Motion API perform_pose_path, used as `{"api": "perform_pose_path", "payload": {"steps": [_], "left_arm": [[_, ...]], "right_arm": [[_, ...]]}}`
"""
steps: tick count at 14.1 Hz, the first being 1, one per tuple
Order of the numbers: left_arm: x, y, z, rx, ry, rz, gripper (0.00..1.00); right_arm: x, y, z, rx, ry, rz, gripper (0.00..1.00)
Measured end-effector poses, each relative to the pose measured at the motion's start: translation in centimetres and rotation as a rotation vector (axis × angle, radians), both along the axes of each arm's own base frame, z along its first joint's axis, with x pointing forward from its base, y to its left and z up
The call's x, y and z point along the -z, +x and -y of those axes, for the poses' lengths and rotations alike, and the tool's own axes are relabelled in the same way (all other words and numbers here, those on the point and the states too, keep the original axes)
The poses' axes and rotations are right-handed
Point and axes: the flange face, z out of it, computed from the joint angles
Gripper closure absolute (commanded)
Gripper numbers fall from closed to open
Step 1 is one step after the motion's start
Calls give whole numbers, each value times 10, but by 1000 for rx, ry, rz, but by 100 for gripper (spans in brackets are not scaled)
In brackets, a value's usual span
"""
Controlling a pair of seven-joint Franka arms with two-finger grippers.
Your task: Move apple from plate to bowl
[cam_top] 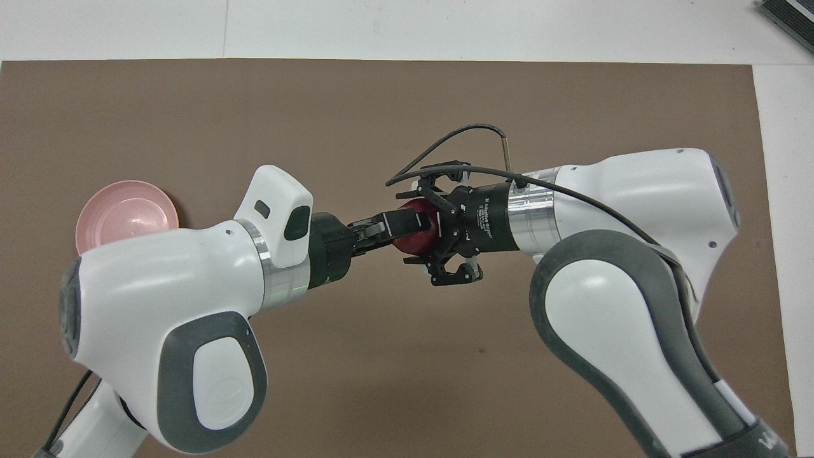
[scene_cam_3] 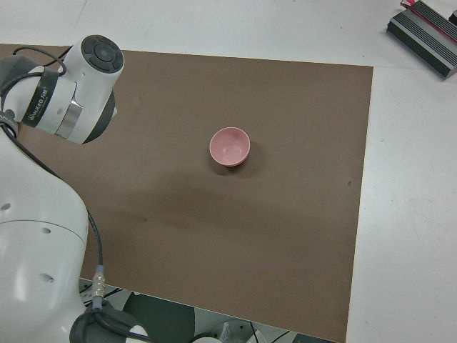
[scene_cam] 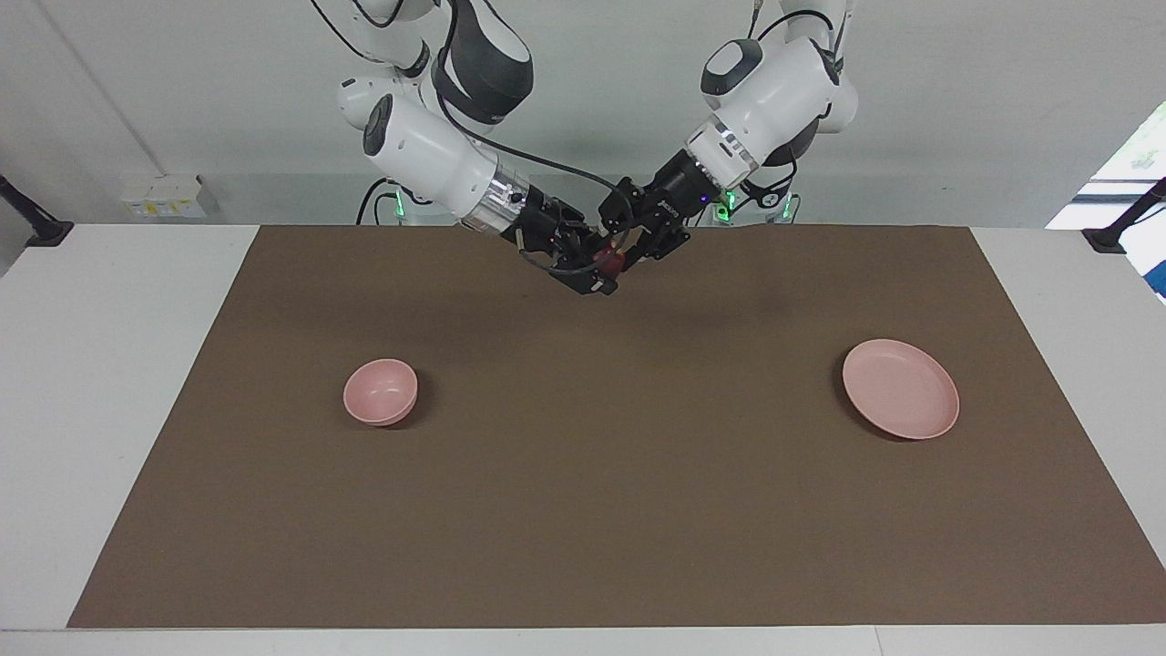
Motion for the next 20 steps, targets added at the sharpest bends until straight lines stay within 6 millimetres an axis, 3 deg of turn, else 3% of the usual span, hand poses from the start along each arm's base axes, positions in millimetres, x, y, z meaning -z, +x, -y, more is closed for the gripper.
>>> {"api": "perform_pose_path", "payload": {"steps": [1,7,8,10,15,20], "left_arm": [[0,0,0,0,0,0,100],[-1,-2,3,-3,-4,-11,100],[-1,-2,4,-3,-5,-11,96],[-1,-2,4,-4,-6,-12,52],[-4,-1,4,-4,-9,-8,0],[-11,7,-5,-13,10,23,0]], "right_arm": [[0,0,0,-1,0,-1,100],[0,0,5,-12,5,-21,100],[-1,0,5,-12,6,-22,100],[-1,0,6,-12,7,-22,100],[-3,1,8,-8,8,-20,100],[-1,7,21,15,7,-23,100]]}}
